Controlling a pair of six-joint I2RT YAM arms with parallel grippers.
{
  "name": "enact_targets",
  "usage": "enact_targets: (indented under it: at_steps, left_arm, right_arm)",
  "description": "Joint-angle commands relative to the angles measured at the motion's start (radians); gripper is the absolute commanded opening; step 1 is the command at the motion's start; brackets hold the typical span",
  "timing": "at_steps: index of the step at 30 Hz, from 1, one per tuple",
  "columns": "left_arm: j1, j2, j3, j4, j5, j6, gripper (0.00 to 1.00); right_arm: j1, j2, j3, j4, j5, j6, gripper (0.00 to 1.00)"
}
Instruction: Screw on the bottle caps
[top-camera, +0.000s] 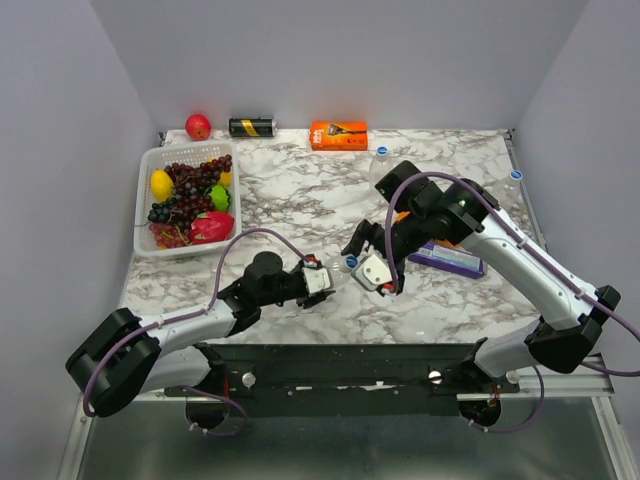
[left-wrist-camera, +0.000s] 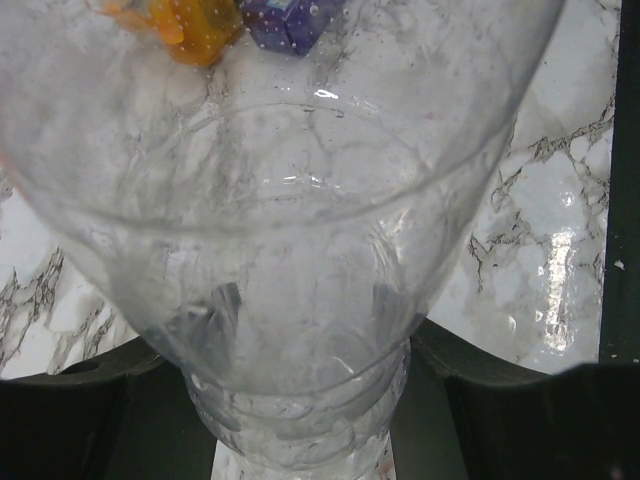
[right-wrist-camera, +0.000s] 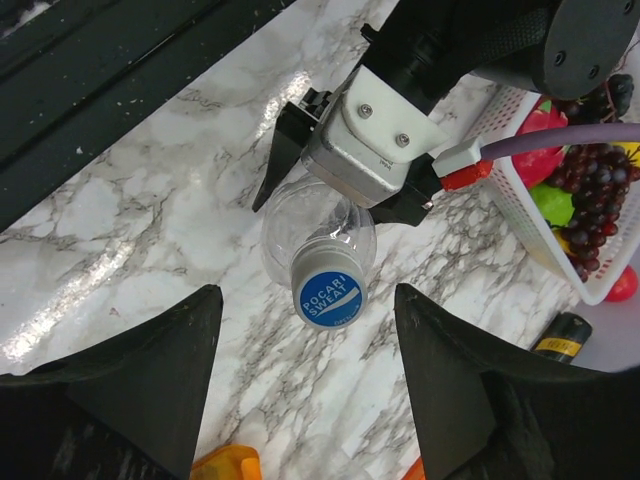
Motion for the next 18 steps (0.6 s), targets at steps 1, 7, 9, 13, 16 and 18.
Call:
enact_targets:
  at_steps: [1, 7, 9, 13, 16, 18]
  left_arm:
    - [0.004, 0.006, 0.030, 0.028, 0.004, 0.004, 0.00]
    - [0.024, 0.006, 0.039, 0.034, 0.004, -0.056, 0.00]
    - [0.027, 0.003, 0.039, 0.035, 0.002, -0.066, 0.00]
    - [0.051, -0.001, 0.043, 0.042, 0.009, -0.129, 0.00]
    - [0.065, 0.001, 0.048, 0.043, 0.016, -0.157, 0.00]
    - [0.070, -0.001, 0.048, 0.048, 0.025, -0.171, 0.00]
  right_arm:
    - [-0.001, 0.046, 0.051, -0.173, 0.014, 0.072, 0.78]
    - [-0.001, 0.037, 0.007, -0.154, 0.023, 0.064, 0.79]
    - [-0.001, 0.023, -0.013, -0.136, 0.028, 0.064, 0.80]
    - [-0.001, 0.010, -0.055, -0.081, 0.068, 0.107, 0.81]
    - [-0.001, 0.009, -0.078, -0.038, 0.099, 0.136, 0.82]
    - [-0.001, 0.010, -0.088, -0.009, 0.114, 0.175, 0.82]
